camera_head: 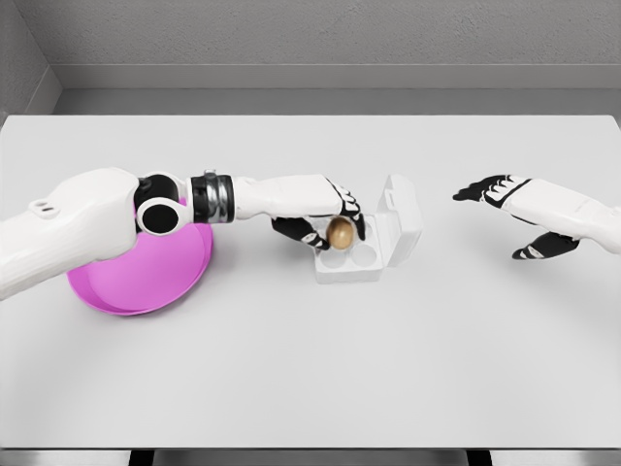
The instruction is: Pack egg into the box and close the box lid
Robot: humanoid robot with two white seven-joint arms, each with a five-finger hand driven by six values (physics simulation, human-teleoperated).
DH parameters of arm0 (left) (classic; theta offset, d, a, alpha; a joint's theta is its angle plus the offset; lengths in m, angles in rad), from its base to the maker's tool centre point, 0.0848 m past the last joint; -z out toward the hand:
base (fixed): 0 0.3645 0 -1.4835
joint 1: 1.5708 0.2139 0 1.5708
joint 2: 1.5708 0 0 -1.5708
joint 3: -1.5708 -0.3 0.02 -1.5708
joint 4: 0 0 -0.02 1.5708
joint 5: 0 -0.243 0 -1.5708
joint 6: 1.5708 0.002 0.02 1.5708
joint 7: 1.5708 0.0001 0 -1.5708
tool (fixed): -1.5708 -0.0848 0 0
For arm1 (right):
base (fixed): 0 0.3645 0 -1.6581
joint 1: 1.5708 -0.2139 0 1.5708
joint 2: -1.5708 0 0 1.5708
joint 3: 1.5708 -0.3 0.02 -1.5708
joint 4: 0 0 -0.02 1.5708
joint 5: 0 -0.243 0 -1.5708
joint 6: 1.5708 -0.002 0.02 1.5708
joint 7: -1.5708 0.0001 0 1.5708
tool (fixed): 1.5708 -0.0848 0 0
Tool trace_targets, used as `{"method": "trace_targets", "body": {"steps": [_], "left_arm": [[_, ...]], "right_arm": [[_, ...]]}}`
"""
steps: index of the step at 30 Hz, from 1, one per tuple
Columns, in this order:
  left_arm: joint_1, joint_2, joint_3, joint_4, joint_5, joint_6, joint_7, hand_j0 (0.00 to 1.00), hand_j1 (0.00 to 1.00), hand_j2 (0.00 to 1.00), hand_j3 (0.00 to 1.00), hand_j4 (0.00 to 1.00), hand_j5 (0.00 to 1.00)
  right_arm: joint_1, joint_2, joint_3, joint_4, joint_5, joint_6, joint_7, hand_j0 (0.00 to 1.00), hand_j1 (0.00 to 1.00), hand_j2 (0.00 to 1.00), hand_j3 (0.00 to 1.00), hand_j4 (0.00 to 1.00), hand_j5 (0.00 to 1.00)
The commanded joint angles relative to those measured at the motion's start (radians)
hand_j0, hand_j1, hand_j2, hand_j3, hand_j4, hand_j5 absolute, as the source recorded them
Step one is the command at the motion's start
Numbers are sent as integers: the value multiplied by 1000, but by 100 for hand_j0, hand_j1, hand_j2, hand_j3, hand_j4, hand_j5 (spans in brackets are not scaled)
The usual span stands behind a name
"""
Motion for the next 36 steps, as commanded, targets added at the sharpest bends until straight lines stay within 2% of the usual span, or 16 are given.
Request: {"method": "trace_targets", "body": {"steps": [1, 5, 10, 13, 18, 20, 22, 25, 27, 29, 34, 36], "left_arm": [[0, 1, 1, 0, 6, 0, 0, 88, 88, 88, 88, 88, 88], [0, 4, 1, -1, 5, 0, 0, 100, 100, 100, 100, 100, 100], [-2, 47, 6, -6, -2, 0, 2, 100, 100, 100, 100, 100, 100], [0, 67, 9, -6, -2, 0, 51, 100, 100, 100, 100, 100, 100], [0, 122, 18, -7, 1, 0, 51, 100, 100, 100, 100, 100, 100], [5, 151, 53, -7, 1, 0, 52, 100, 100, 100, 100, 100, 100], [8, 167, 57, -6, 1, 0, 51, 100, 100, 100, 100, 100, 100], [31, 236, 126, -9, 5, 0, 51, 100, 100, 100, 100, 100, 100], [34, 246, 135, -7, 6, 0, 51, 100, 100, 100, 100, 100, 100], [90, 282, 228, -13, 5, 0, 49, 100, 100, 100, 100, 100, 100], [95, 332, 244, -56, 5, 0, 43, 100, 100, 100, 100, 100, 100], [97, 349, 262, -76, 5, 0, 43, 100, 100, 100, 100, 100, 100]], "right_arm": [[0, 0, 0, 0, -7, 3, 0, 100, 100, 100, 100, 100, 100], [0, 0, 0, 0, -7, 3, 0, 100, 100, 100, 100, 100, 100], [0, 0, 0, 0, -7, 3, 0, 100, 100, 100, 100, 100, 100], [0, 0, 0, 0, -7, 3, 0, 100, 100, 100, 100, 100, 100], [2, -2, 0, 0, -7, 3, 0, 100, 100, 100, 100, 100, 100], [2, -2, 0, 0, -7, 3, 0, 100, 100, 100, 100, 100, 100], [3, 0, 0, -3, -7, 3, 0, 100, 100, 100, 100, 100, 100], [3, 0, 0, -6, -7, 3, 0, 100, 100, 100, 100, 100, 100], [2, -2, 0, -6, -7, 3, 0, 100, 100, 100, 100, 100, 100], [3, 0, 0, -6, -7, 3, 0, 100, 100, 100, 100, 100, 100], [5, 0, 1, -8, -7, 3, 0, 100, 100, 100, 100, 100, 100], [-2, 0, 27, -17, -7, 3, 0, 100, 100, 100, 100, 100, 100]]}}
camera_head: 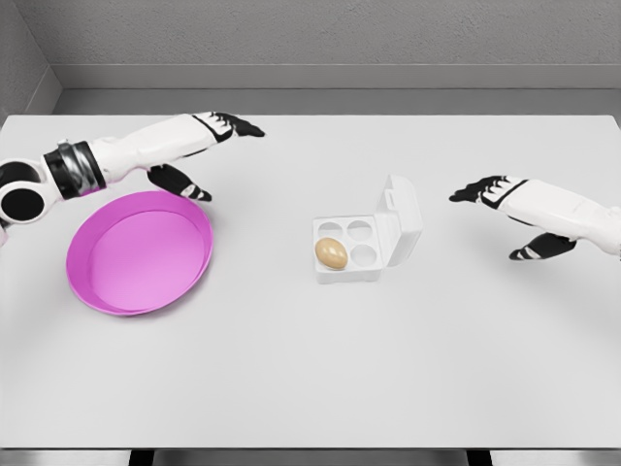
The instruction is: Pack egg into the box and close the box lid
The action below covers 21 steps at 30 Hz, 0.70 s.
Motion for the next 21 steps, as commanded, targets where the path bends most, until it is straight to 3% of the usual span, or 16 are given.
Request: {"method": "trace_targets", "body": {"steps": [1, 9, 13, 17, 21], "left_arm": [[0, 29, 22, -19, 6, 0, -2, 100, 100, 100, 100, 100, 100], [29, 120, 66, -81, 3, 0, -5, 100, 100, 100, 100, 100, 100], [52, 129, 66, -82, 3, 0, -5, 100, 100, 100, 100, 100, 100], [89, 131, 120, -90, 3, 0, -5, 100, 100, 100, 100, 100, 100], [89, 126, 120, -90, 1, 0, -5, 100, 100, 100, 100, 100, 100]], "right_arm": [[0, 0, 15, -10, -7, 3, 0, 100, 100, 100, 100, 100, 100], [-6, -1, 34, -9, -7, 3, 0, 100, 100, 100, 100, 100, 100], [-14, 2, 70, -13, -7, 3, 0, 100, 100, 100, 100, 100, 100], [-26, 11, 106, -18, -7, 3, 0, 100, 100, 100, 100, 100, 100], [-25, 25, 116, -38, -7, 3, 0, 100, 100, 100, 100, 100, 100]]}}
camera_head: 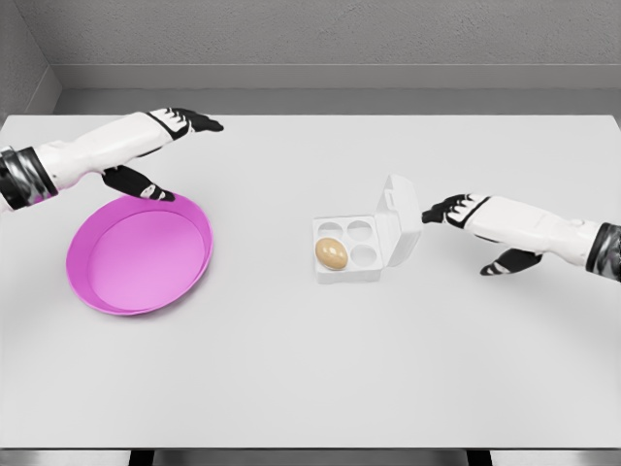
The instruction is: Pack egg into the box and close the box lid
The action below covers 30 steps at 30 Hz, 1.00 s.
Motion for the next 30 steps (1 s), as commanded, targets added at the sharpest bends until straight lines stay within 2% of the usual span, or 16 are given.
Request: {"method": "trace_targets", "body": {"steps": [1, 9, 14, 16, 22, 24, 26, 27, 28, 30], "left_arm": [[0, -3, 7, -1, 3, 0, 0, 100, 100, 100, 100, 100, 100], [0, -3, 7, -1, 2, 0, 3, 100, 100, 100, 100, 100, 100], [0, -4, 7, 0, 2, 0, 3, 100, 100, 100, 100, 100, 100], [0, -3, 7, 0, 2, 0, 3, 100, 100, 100, 100, 100, 100], [0, 0, 7, 2, 2, 0, 3, 100, 100, 100, 100, 100, 100], [0, 2, 7, 2, 2, 0, 4, 100, 100, 100, 100, 100, 100], [2, 3, 7, 2, 2, 0, 3, 100, 100, 100, 100, 100, 100], [2, 5, 5, 2, 2, 0, 3, 100, 100, 100, 100, 100, 100], [2, 5, 5, 0, 2, 0, 3, 100, 100, 100, 100, 100, 100], [0, 7, 5, 0, 2, 0, 0, 100, 100, 100, 100, 100, 100]], "right_arm": [[0, 4, 8, -11, -8, 3, 0, 100, 100, 100, 100, 100, 100], [20, 5, 6, -77, -16, 3, 0, 100, 100, 100, 100, 100, 100], [49, 36, 14, -108, -16, 3, 0, 100, 100, 100, 100, 100, 100], [43, 47, 59, -116, -16, 3, 0, 100, 100, 100, 100, 100, 100], [34, 52, 97, -132, -18, 3, 0, 100, 100, 100, 100, 100, 100], [37, 33, 34, -126, -45, 3, 0, 100, 100, 100, 100, 100, 100], [129, -65, -199, -108, -182, 3, 0, 100, 100, 100, 100, 100, 100], [184, -97, -268, -97, -222, 3, 0, 100, 100, 100, 100, 100, 100], [207, -100, -305, -89, -225, 3, 0, 100, 100, 100, 100, 100, 100], [184, -119, -308, 7, -225, 3, 0, 100, 100, 100, 100, 100, 100]]}}
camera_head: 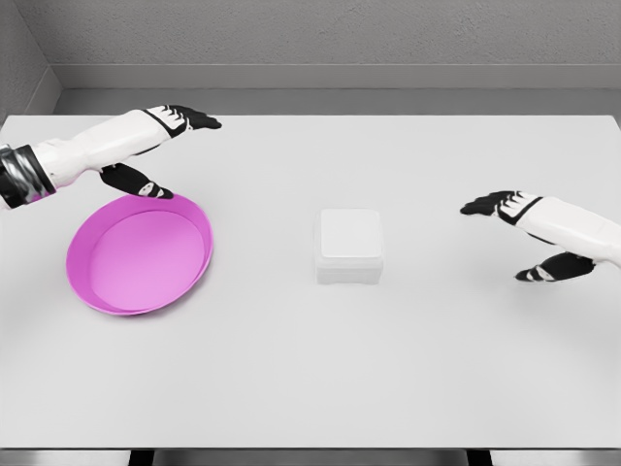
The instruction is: Pack egg into the box and close the box lid
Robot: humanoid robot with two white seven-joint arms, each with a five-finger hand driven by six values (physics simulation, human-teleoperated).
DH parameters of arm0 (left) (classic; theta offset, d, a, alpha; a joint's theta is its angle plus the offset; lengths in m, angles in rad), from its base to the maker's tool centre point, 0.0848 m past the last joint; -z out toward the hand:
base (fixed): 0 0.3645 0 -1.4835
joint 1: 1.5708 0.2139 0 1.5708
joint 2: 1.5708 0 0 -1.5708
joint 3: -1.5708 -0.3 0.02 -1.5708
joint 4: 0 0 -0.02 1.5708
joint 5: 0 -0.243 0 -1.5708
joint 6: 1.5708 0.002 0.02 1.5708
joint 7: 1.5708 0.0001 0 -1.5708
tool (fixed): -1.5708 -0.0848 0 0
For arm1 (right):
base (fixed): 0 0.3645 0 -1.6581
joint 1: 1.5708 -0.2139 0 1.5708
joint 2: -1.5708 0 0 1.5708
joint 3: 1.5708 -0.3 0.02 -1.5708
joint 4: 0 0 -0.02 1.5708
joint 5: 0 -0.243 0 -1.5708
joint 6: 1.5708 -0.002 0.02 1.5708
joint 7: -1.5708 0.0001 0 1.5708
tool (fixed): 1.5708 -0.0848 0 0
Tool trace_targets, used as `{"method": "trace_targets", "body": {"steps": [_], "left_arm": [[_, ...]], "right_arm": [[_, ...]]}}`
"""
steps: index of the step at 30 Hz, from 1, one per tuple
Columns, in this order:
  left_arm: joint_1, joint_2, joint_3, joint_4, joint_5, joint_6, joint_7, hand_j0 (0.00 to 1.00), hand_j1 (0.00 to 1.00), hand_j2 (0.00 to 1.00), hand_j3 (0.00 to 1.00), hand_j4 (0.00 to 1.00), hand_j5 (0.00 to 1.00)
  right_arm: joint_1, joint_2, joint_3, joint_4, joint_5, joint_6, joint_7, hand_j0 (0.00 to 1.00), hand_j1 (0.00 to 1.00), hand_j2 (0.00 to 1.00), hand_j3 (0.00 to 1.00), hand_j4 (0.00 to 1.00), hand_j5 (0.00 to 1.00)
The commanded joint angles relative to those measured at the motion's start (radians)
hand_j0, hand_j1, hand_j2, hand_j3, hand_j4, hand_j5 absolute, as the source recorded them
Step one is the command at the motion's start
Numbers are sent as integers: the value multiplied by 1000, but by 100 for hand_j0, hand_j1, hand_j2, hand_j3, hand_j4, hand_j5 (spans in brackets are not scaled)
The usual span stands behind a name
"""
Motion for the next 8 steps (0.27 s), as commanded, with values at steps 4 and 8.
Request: {"method": "trace_targets", "body": {"steps": [4, 8], "left_arm": [[0, 17, 12, 0, 9, 0, -2, 100, 100, 100, 100, 100, 100], [2, 15, 12, 1, 10, 0, -2, 100, 100, 100, 100, 100, 100]], "right_arm": [[-5, -33, -42, 88, -26, 2, 0, 100, 100, 100, 100, 100, 100], [-21, -32, 10, 77, -23, 2, 0, 100, 100, 100, 100, 100, 100]]}}
